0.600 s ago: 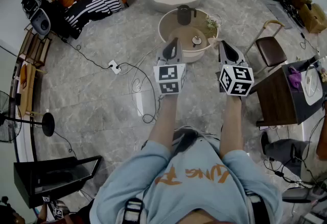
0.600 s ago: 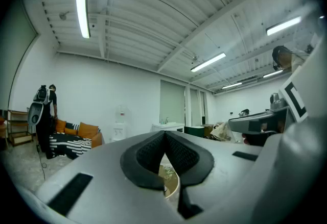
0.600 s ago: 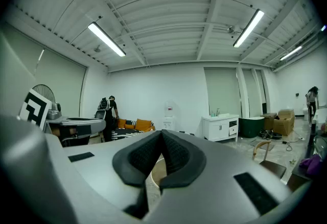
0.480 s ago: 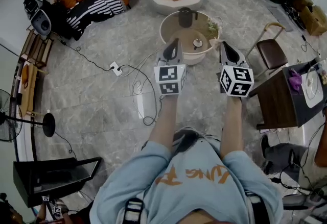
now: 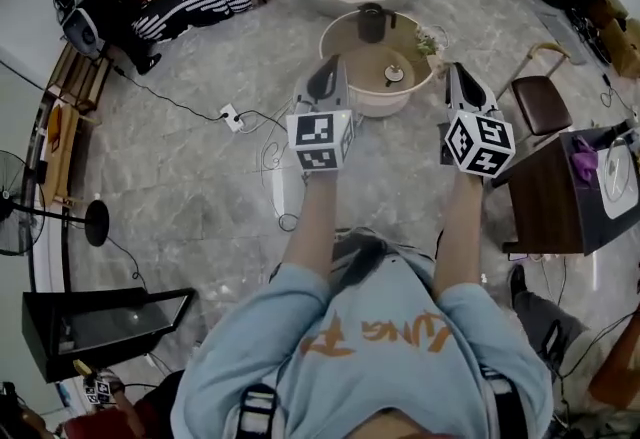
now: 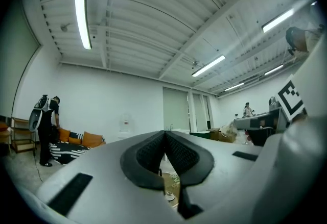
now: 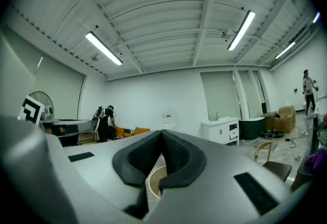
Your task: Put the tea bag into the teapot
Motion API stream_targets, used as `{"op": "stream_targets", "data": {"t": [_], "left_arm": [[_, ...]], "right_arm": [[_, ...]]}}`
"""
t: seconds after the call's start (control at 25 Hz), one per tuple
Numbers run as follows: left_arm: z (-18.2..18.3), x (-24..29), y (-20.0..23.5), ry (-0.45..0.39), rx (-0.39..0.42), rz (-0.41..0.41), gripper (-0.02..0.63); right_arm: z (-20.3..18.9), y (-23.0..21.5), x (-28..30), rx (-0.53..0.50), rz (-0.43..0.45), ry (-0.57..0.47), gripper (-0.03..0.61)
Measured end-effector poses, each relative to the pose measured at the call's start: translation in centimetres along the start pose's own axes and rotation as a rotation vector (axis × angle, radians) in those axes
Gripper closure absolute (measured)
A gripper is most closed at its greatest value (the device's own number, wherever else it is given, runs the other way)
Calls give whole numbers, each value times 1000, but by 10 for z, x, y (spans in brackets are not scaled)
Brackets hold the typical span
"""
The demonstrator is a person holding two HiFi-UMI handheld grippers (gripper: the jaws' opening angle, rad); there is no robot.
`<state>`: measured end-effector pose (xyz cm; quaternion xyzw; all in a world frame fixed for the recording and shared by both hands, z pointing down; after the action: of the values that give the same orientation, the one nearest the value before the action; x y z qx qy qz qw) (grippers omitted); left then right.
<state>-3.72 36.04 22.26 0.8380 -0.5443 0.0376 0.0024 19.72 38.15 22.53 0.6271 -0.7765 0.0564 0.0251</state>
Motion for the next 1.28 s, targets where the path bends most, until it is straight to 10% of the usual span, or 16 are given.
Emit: {"op": "stream_targets", "data": {"t": [0.72, 1.28], "left_arm": [[-37, 68, 39, 57, -63, -42, 589], [-78, 275, 132, 155, -106, -116, 589]], "right_arm": [[-1, -32, 47, -31, 6, -19, 565], [-31, -55, 272, 22, 19, 56, 566]]}}
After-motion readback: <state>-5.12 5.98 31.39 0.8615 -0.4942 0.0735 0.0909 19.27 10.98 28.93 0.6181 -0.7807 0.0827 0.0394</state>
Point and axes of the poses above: the fingertips, and each gripper's own axes: x forward along the fingers, y to its left, z out of its top, the point moved 4 cm from there along -x, backward along the fingers, and after that the axes turned 9 degrees about y, right-handed, at the moved point
